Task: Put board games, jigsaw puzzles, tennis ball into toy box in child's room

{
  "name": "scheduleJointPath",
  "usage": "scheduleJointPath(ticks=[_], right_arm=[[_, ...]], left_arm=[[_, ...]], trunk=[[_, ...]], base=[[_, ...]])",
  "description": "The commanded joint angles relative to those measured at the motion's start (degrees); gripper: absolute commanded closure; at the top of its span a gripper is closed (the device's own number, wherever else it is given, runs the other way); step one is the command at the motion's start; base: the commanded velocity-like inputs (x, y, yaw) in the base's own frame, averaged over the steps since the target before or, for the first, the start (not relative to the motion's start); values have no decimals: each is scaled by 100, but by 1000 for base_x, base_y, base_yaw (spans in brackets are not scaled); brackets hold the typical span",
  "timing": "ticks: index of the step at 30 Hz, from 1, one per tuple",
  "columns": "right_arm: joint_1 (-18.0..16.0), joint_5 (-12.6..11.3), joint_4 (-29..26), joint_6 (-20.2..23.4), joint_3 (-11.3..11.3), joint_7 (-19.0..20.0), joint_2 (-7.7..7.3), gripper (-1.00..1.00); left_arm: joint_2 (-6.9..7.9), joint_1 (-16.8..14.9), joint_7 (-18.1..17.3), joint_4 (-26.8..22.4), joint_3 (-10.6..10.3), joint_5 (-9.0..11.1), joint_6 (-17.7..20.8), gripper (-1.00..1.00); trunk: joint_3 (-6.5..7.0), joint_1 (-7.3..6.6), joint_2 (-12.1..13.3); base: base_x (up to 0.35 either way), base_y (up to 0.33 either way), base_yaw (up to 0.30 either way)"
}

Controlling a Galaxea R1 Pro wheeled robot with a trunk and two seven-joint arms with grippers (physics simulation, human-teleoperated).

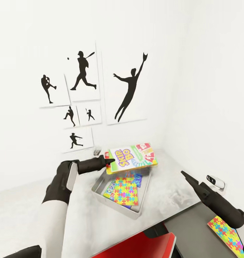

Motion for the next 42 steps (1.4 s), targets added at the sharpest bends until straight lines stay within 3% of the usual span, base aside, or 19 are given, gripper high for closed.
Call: scheduleJointPath(ticks=[1,8,12,18,26,31,33,34,36,37,39,40,42], right_arm=[[-3,-32,1,50,-1,5,-2,-100],[-3,-32,3,50,-2,5,-3,-100],[-3,-32,19,50,-2,5,-4,-100],[-3,-32,34,50,-2,5,-4,-100],[-2,-32,38,50,-7,5,-4,-100],[-3,-32,39,50,-3,5,-4,-100],[-3,-32,39,50,-4,5,-4,-100],[-2,-32,39,50,-3,5,-4,-100],[-3,-32,39,50,-4,5,-4,-100],[-2,-32,39,50,-5,5,-4,-100],[-3,-32,39,50,-6,5,-4,-100],[-2,-32,39,50,-7,5,-4,-100],[-6,-32,39,51,-9,7,-4,-100]], left_arm=[[-54,6,78,-140,59,13,40,100],[-116,175,292,-1124,126,44,25,100],[-116,331,319,-1407,131,101,32,100],[-116,497,457,-1532,95,526,51,100],[-116,982,1125,-2027,55,782,33,100],[-116,1219,1450,-2073,11,1449,30,100],[-116,1350,1735,-2079,-24,1960,21,100],[-116,1370,1836,-2083,-37,2100,20,100],[-116,1421,2356,-2097,-215,2646,13,100],[-116,1428,2506,-2099,-288,2780,11,100],[-116,1466,3082,-2109,-549,3376,-7,100],[-116,1471,3211,-2110,-596,3540,-15,100],[-116,1491,3685,-2110,-705,4200,-151,100]], trunk=[[-13,4,-13],[-13,4,-13],[-13,4,-13],[-13,4,-13],[-13,4,-13],[-13,4,-13],[-13,4,-13],[-13,4,-13],[-13,4,-13],[-13,4,-13],[-13,4,-13],[-13,4,-13],[-13,4,-13]], base=[[0,0,0],[0,0,0],[0,0,0],[0,0,0],[0,0,0],[0,0,0],[0,0,0],[0,0,0],[0,0,0],[0,0,0],[0,0,0],[0,0,0],[0,0,0]])
